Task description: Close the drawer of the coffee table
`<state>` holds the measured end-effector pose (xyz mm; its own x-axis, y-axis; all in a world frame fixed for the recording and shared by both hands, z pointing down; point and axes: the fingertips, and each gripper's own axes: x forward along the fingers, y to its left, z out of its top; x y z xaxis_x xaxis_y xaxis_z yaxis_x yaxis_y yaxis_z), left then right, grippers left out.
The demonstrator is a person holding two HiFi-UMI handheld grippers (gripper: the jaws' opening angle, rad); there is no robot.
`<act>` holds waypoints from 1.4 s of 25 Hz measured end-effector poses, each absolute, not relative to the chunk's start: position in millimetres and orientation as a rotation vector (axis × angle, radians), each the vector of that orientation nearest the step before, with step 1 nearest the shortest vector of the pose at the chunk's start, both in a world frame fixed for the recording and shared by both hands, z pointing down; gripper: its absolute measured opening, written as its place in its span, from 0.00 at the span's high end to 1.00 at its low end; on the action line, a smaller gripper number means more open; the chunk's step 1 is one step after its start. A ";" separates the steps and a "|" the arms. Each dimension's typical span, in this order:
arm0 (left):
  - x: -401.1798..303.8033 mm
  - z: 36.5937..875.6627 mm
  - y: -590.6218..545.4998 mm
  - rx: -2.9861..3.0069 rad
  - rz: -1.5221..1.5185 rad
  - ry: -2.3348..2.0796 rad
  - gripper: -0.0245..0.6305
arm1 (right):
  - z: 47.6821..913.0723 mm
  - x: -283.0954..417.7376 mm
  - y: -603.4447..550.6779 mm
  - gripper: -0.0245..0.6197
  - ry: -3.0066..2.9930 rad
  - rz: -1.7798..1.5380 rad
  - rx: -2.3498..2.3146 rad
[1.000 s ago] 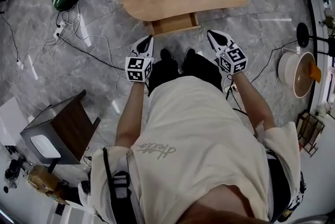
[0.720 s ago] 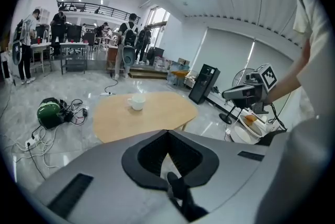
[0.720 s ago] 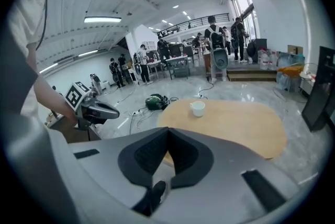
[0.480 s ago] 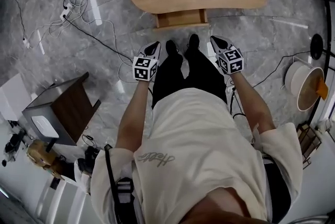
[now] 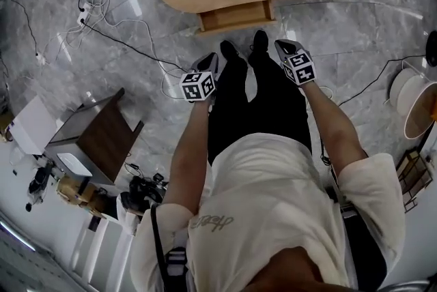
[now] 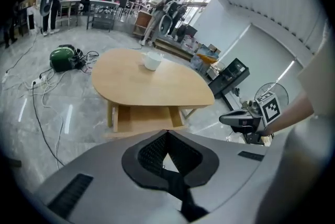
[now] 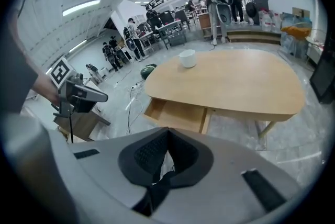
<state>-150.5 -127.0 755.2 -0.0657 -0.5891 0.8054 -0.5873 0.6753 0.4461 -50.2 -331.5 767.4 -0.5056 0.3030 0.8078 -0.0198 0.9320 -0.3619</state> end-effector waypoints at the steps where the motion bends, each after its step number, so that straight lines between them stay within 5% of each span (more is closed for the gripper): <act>1: -148.7 767.3 -126.2 0.926 -0.007 -1.711 0.96 | 776.3 -52.5 -334.6 0.97 -2.065 0.400 -0.205; 19: -166.7 956.6 -101.5 0.811 0.010 -1.598 0.96 | 958.6 -65.0 -346.4 0.97 -1.924 0.470 -0.201; 35: -175.2 1040.9 -88.1 0.885 0.063 -1.525 0.96 | 1036.5 -68.3 -306.8 0.97 -1.849 0.701 -0.050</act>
<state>-175.2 -88.1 1040.9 0.1078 -0.4824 0.8693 -0.5519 0.6983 0.4559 -68.3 -306.8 1036.5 -0.3954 0.3584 0.8457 -0.2925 0.8237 -0.4858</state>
